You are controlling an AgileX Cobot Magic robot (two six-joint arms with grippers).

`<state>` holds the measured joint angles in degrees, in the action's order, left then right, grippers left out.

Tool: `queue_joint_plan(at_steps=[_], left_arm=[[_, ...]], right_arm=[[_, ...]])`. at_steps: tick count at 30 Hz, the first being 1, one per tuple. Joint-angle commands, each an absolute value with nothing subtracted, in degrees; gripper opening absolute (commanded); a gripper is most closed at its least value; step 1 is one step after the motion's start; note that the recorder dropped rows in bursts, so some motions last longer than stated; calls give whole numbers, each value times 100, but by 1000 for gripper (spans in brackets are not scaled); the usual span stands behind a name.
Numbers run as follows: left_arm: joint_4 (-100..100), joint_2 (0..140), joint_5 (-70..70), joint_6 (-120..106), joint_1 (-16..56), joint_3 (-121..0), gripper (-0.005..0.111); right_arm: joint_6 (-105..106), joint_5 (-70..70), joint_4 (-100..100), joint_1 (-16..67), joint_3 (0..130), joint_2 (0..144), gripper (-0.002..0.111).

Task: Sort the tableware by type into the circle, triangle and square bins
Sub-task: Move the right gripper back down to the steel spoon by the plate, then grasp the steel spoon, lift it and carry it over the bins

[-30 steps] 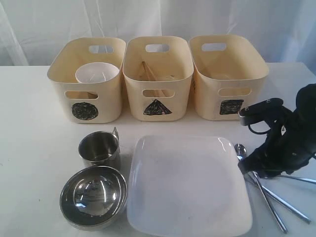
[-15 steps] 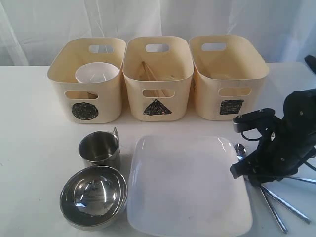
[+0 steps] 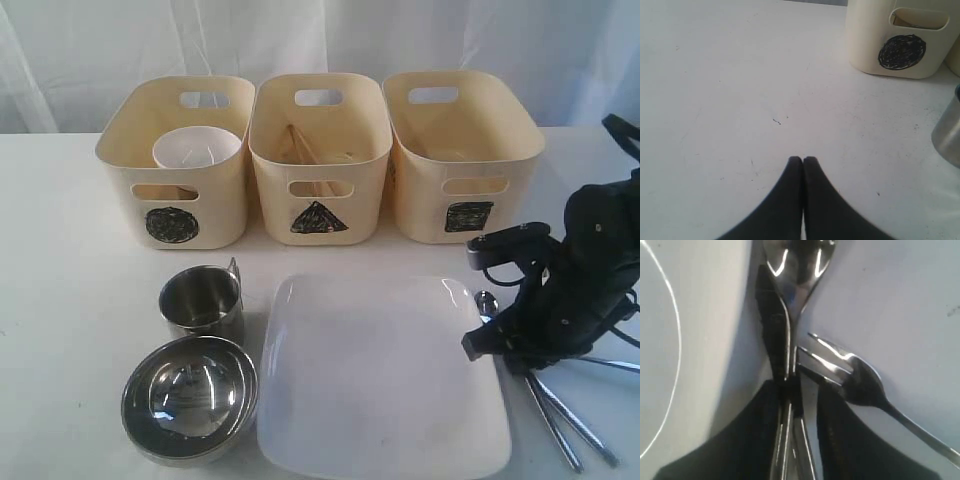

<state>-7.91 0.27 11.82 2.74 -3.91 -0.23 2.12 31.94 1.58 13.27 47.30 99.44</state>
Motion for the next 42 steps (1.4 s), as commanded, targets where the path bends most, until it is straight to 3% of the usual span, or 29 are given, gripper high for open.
queue_joint_plan(at_steps=[1,12,31,42], left_arm=[[-810,0,1161,270,-386,0,0],[-810,0,1161,270,-386,0,0],[-810,0,1161,270,-386,0,0],[-810,0,1161,270,-386,0,0]], right_arm=[[273,3209,168,1296,4753,9953,14],[273,3281,168,1296,4753,9822,0],[273,3761,65,1296,5068,8429,0],[2205,3103,-2493,1376,6272,8157,0]])
